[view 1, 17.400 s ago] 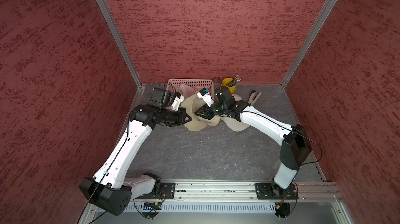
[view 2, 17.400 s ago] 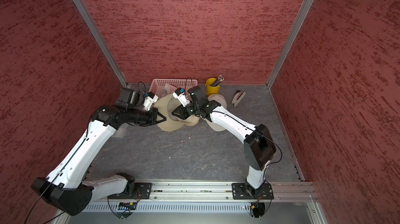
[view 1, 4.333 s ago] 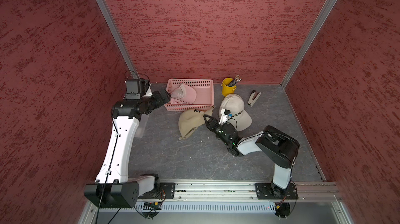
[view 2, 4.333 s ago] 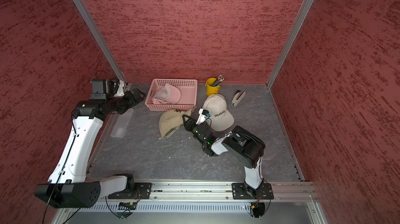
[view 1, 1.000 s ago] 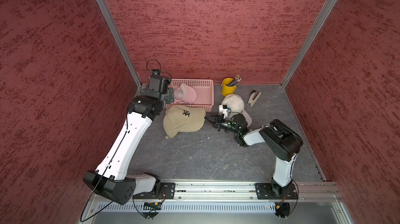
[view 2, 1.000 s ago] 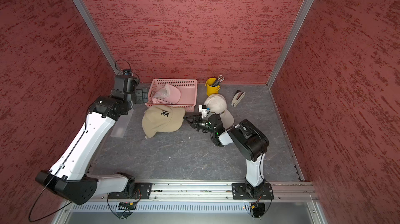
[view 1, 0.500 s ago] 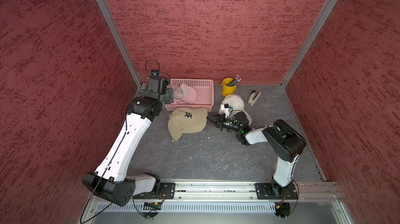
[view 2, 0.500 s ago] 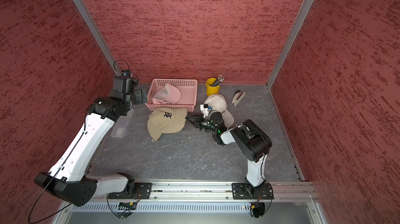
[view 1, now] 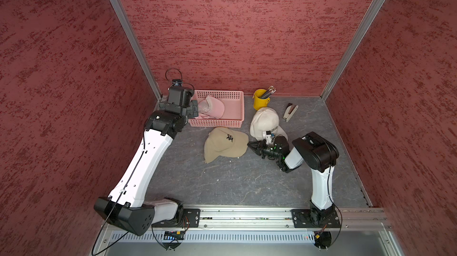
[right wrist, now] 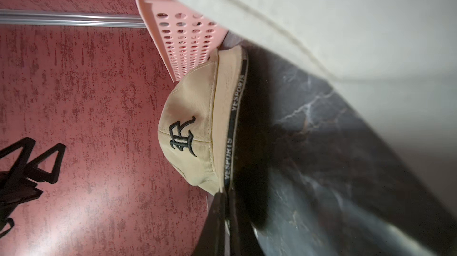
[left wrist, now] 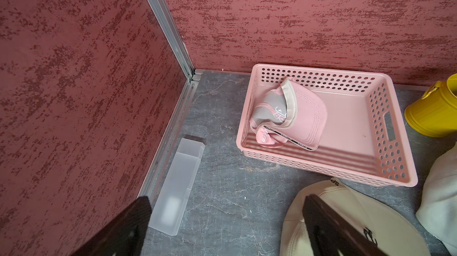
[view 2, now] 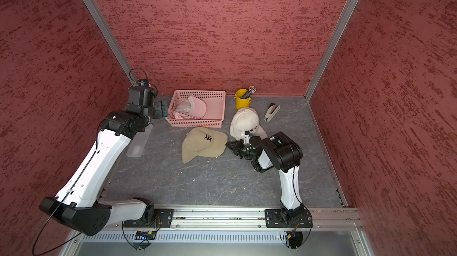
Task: Turn the baseball cap inside out
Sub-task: Place the baseball cap at the center of the board.
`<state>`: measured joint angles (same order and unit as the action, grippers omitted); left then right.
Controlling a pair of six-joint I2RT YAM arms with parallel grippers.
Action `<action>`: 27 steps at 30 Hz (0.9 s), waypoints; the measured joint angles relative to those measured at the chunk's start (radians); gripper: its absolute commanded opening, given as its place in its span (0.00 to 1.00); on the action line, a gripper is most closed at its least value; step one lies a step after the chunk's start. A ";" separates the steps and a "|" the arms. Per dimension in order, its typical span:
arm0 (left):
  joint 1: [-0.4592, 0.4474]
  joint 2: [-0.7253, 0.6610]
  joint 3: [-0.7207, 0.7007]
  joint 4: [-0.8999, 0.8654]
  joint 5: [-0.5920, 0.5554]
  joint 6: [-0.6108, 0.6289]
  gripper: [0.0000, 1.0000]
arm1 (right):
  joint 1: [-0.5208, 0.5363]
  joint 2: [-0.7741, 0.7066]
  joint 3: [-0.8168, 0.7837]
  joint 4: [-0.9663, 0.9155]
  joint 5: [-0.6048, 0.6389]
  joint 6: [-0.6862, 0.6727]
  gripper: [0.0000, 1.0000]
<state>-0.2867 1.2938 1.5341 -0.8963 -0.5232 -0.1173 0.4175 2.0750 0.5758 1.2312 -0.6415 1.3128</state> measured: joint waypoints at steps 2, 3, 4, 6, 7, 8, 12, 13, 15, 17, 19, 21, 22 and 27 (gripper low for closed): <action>0.000 0.000 0.000 0.000 0.000 0.000 1.00 | -0.007 0.000 -0.019 -0.003 0.004 -0.014 0.31; 0.000 0.000 0.000 0.000 0.000 0.001 1.00 | -0.013 -0.003 -0.030 -0.002 0.006 -0.022 0.34; 0.000 0.000 0.000 0.000 0.001 0.002 1.00 | -0.018 -0.011 -0.038 -0.010 0.011 -0.032 0.35; 0.000 0.000 0.000 0.000 0.002 0.003 1.00 | -0.024 -0.039 -0.054 -0.050 0.025 -0.056 0.35; 0.000 0.000 0.000 0.000 0.002 0.003 1.00 | -0.026 -0.061 -0.061 -0.085 0.035 -0.071 0.36; 0.000 0.001 0.001 -0.001 0.001 0.003 1.00 | -0.027 -0.084 -0.068 -0.124 0.045 -0.088 0.36; 0.000 0.023 0.012 -0.002 -0.018 0.025 1.00 | -0.024 -0.269 -0.084 -0.352 0.098 -0.174 0.40; 0.000 0.029 0.013 0.000 -0.021 0.037 1.00 | -0.018 -0.332 -0.083 -0.416 0.116 -0.204 0.41; 0.005 0.041 0.013 0.017 -0.014 0.069 1.00 | -0.004 -0.488 -0.069 -0.587 0.170 -0.282 0.45; 0.021 0.054 0.016 0.042 0.026 0.090 1.00 | 0.017 -0.628 -0.021 -0.765 0.228 -0.368 0.47; 0.055 0.080 0.042 0.048 0.101 0.092 0.93 | 0.035 -0.731 0.056 -0.923 0.282 -0.455 0.48; 0.100 0.129 0.092 0.051 0.188 0.091 0.87 | 0.048 -0.790 0.163 -1.076 0.336 -0.544 0.48; 0.114 0.155 0.117 0.051 0.212 0.095 0.85 | 0.052 -0.801 0.211 -1.132 0.356 -0.582 0.48; 0.099 0.353 0.238 0.042 0.284 0.189 0.84 | 0.059 -0.780 0.430 -1.381 0.431 -0.763 0.49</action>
<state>-0.1879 1.6466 1.7721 -0.8547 -0.2390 0.0715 0.4763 1.2953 1.0058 -0.1497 -0.2100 0.5503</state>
